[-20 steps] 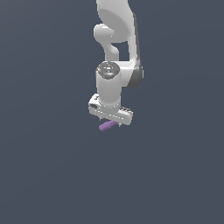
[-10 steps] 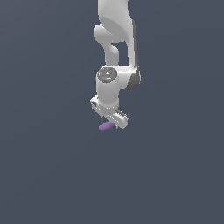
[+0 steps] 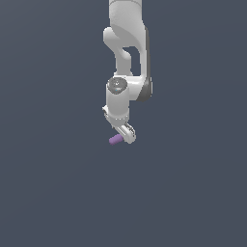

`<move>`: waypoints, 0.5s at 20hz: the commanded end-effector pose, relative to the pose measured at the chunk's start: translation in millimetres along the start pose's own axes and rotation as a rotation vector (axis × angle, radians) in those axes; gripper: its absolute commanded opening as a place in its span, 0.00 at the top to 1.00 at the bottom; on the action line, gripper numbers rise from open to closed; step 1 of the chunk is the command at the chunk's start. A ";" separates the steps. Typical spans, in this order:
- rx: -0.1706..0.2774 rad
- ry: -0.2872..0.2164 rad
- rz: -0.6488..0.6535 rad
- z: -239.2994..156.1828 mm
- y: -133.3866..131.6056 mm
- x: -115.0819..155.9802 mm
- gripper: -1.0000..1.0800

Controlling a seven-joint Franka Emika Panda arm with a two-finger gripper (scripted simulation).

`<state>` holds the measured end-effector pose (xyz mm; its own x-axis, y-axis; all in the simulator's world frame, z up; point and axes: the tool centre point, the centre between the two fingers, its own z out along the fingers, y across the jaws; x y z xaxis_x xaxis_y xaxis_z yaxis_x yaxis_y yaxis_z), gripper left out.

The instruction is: Pick up the object and move it to a goal position.

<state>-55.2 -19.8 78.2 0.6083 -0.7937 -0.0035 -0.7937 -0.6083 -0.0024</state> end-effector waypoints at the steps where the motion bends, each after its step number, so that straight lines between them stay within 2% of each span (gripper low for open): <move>1: -0.001 0.001 0.045 3.5 3.5 -0.9 0.04; 10: -0.002 0.004 0.109 8.7 8.9 -2.3 0.04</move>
<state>-63.4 -23.2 69.8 0.5226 -0.8526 -0.0003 -0.8526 -0.5226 0.0002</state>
